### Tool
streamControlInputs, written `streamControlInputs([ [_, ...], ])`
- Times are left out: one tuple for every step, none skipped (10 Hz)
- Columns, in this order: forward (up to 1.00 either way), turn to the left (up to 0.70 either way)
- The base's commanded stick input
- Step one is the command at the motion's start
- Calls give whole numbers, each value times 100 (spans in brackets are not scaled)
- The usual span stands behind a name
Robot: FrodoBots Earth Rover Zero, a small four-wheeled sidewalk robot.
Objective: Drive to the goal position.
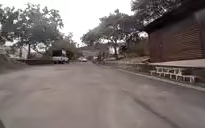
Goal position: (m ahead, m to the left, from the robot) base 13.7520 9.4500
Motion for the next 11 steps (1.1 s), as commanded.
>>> streamControlInputs([
  [70, -27],
  [70, -27],
  [70, -27],
  [70, -27],
  [70, -27],
  [70, -27],
  [70, -27],
  [70, -27],
  [70, -27],
  [70, -27],
  [70, -27],
])
